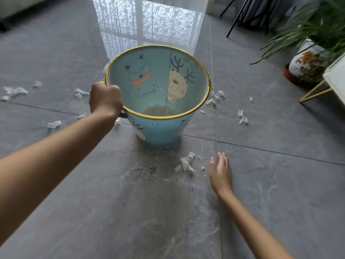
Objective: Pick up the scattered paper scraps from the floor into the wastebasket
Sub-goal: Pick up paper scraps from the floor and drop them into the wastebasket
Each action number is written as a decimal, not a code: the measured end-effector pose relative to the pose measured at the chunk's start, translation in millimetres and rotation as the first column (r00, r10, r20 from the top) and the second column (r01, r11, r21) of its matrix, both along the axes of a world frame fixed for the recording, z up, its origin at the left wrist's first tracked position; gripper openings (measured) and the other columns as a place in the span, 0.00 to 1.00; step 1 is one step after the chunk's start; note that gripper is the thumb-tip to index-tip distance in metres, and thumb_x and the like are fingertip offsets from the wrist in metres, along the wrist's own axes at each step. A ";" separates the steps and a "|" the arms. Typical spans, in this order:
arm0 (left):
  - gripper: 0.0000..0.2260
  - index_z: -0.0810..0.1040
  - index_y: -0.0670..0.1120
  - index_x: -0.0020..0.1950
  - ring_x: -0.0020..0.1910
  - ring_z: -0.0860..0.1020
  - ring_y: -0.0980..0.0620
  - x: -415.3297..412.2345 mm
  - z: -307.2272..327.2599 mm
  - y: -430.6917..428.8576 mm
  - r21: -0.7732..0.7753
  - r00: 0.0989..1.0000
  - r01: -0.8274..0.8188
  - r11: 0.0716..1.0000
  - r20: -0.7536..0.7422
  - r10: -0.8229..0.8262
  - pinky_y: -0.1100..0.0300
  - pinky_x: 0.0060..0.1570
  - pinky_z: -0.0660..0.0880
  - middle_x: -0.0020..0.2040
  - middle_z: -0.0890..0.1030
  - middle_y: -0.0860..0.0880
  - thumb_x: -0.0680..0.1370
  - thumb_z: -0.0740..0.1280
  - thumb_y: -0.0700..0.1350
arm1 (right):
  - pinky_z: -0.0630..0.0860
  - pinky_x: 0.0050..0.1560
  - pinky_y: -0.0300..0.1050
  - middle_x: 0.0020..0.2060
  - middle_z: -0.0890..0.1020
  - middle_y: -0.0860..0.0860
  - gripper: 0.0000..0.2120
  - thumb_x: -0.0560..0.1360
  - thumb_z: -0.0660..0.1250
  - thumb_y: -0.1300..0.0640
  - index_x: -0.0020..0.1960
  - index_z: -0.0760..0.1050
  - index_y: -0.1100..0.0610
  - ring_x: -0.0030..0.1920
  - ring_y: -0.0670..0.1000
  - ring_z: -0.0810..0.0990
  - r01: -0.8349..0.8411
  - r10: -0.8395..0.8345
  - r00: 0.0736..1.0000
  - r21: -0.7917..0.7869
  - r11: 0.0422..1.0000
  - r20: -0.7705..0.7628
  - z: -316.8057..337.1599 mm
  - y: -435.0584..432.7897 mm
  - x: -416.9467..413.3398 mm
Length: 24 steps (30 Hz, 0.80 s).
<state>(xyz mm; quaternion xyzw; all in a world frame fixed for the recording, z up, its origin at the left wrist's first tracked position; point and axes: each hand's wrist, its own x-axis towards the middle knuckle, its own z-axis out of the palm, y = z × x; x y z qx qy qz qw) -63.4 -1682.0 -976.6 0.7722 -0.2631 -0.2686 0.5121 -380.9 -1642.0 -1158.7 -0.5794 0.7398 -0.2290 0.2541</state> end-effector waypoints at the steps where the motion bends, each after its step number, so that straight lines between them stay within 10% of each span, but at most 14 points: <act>1: 0.13 0.77 0.41 0.42 0.44 0.80 0.32 -0.6 1.3 1.1 0.001 1.000 0.015 1.000 -0.006 -0.015 0.40 0.41 0.81 0.46 0.79 0.38 0.64 0.57 0.39 | 0.44 0.75 0.45 0.76 0.54 0.54 0.39 0.72 0.44 0.36 0.75 0.54 0.59 0.76 0.51 0.49 -0.114 0.115 0.990 0.020 0.993 -0.077 -4.0 12.1 9.6; 4: 0.18 0.78 0.38 0.52 0.43 0.80 0.33 -1.7 4.6 1.3 0.025 0.998 0.052 0.998 -0.022 -0.052 0.39 0.33 0.80 0.51 0.80 0.39 0.65 0.56 0.37 | 0.39 0.74 0.42 0.77 0.46 0.49 0.48 0.67 0.39 0.24 0.77 0.44 0.55 0.76 0.48 0.43 -0.386 0.391 0.905 0.064 0.920 -0.165 -9.6 31.8 45.7; 8: 0.18 0.76 0.41 0.47 0.42 0.81 0.32 -1.9 7.7 -0.7 0.028 0.994 0.105 0.994 -0.013 -0.104 0.39 0.35 0.81 0.49 0.80 0.37 0.62 0.55 0.39 | 0.60 0.73 0.50 0.73 0.57 0.52 0.45 0.69 0.63 0.35 0.75 0.49 0.56 0.73 0.52 0.58 -0.307 0.309 0.951 -0.071 0.949 0.013 -0.5 25.1 73.4; 13: 0.12 0.73 0.42 0.44 0.39 0.81 0.34 -5.0 12.0 -4.3 0.039 0.990 0.142 0.989 -0.005 -0.142 0.41 0.36 0.81 0.45 0.79 0.40 0.65 0.54 0.37 | 0.69 0.57 0.52 0.66 0.59 0.54 0.52 0.58 0.52 0.23 0.74 0.50 0.53 0.62 0.55 0.64 -0.438 0.372 0.795 -0.030 0.898 -0.479 2.9 0.0 63.0; 19: 0.21 0.75 0.39 0.51 0.38 0.82 0.35 -4.6 8.4 -12.0 0.061 0.982 0.179 0.982 0.042 -0.182 0.42 0.36 0.81 0.49 0.80 0.38 0.62 0.53 0.38 | 0.65 0.19 0.39 0.35 0.77 0.52 0.18 0.71 0.62 0.39 0.49 0.69 0.53 0.24 0.53 0.76 -0.711 0.461 0.577 -0.137 0.690 -0.674 1.1 -23.8 65.7; 24: 0.21 0.74 0.38 0.54 0.38 0.82 0.35 -6.4 11.3 -13.0 0.073 0.977 0.200 0.977 0.060 -0.205 0.42 0.37 0.82 0.49 0.79 0.39 0.64 0.52 0.38 | 0.64 0.16 0.38 0.24 0.76 0.49 0.11 0.80 0.50 0.49 0.42 0.62 0.54 0.17 0.51 0.74 -0.724 0.519 0.539 -0.050 0.688 -0.664 -2.8 -48.5 61.0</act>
